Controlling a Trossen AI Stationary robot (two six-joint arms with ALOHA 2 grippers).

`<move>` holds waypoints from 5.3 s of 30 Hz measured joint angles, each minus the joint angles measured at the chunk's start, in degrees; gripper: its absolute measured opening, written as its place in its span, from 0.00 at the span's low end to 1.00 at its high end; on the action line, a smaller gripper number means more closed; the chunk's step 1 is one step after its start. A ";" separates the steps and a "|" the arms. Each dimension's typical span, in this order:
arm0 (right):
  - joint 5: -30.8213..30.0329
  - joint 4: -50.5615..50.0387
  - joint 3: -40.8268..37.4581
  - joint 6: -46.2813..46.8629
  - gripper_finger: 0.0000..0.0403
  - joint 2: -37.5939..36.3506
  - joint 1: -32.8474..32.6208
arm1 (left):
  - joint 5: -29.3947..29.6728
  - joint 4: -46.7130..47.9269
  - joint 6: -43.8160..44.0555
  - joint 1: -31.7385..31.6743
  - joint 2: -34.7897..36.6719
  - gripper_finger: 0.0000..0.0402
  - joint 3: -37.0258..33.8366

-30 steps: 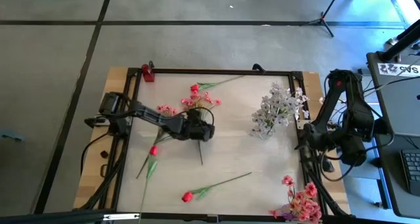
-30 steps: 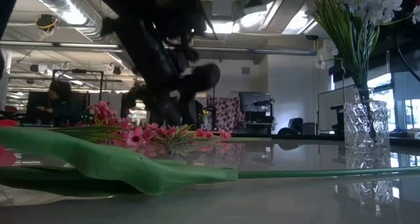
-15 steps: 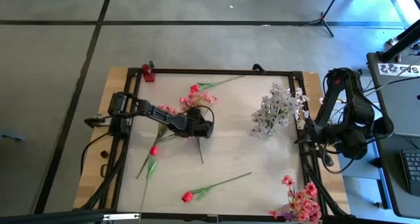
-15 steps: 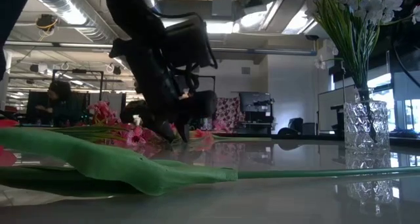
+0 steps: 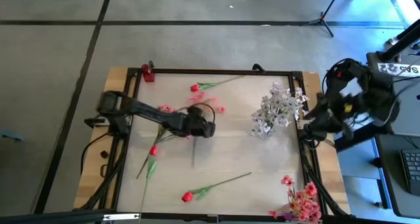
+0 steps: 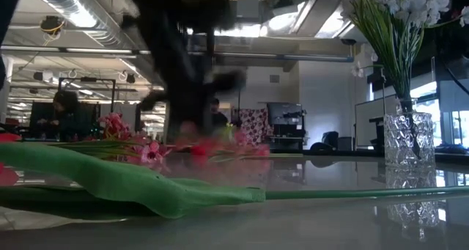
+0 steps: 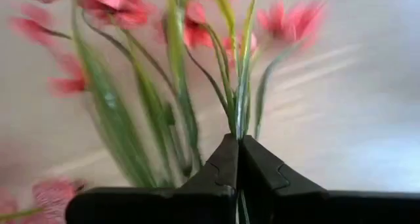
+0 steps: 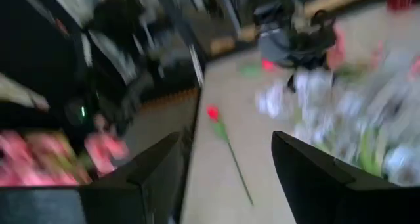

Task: Sort flowers into vase by color
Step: Put the right pink flowers into the violet vase

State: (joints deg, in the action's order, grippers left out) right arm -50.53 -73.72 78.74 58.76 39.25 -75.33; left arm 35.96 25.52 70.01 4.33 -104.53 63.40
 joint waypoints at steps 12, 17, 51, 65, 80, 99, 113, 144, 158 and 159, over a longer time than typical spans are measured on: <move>-22.90 14.03 9.54 -28.45 0.59 1.91 0.00 | 11.00 -11.60 -25.02 6.29 24.42 0.00 3.30; -28.98 19.05 8.46 -32.25 0.59 4.89 0.00 | 6.17 -31.98 -42.36 7.66 25.87 0.00 3.24; 20.97 66.04 8.46 -54.43 0.59 34.95 49.26 | -31.46 -71.63 -65.99 7.17 21.07 0.00 3.23; 26.42 67.98 8.44 -48.52 0.59 39.88 54.12 | -32.28 -71.29 -66.37 7.18 16.72 0.00 3.23; 25.48 70.68 8.44 -50.12 0.07 39.84 54.12 | -30.49 -69.61 -66.26 7.16 16.78 0.15 3.23; 64.72 78.14 10.62 -51.41 0.02 25.30 53.92 | -29.21 -35.21 -53.36 13.72 34.76 0.27 3.23; 92.43 82.56 10.60 -42.94 0.01 25.70 35.87 | -28.64 -35.19 -40.95 15.18 35.40 0.27 3.23; 77.46 49.87 5.73 -69.58 0.00 30.55 16.01 | -18.59 -33.56 -39.12 22.80 35.12 0.27 3.23; 74.00 57.91 -3.31 -66.30 0.00 30.51 16.09 | -18.59 -30.70 -39.55 22.80 35.12 0.27 3.23; 74.04 58.99 -4.12 -65.60 0.00 30.49 16.09 | -18.59 -30.55 -39.63 22.80 35.12 0.27 3.23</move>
State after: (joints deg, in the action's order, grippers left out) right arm 23.50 -14.73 74.62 -6.84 69.74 -59.24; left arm 17.37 -5.03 30.38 27.14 -69.41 66.63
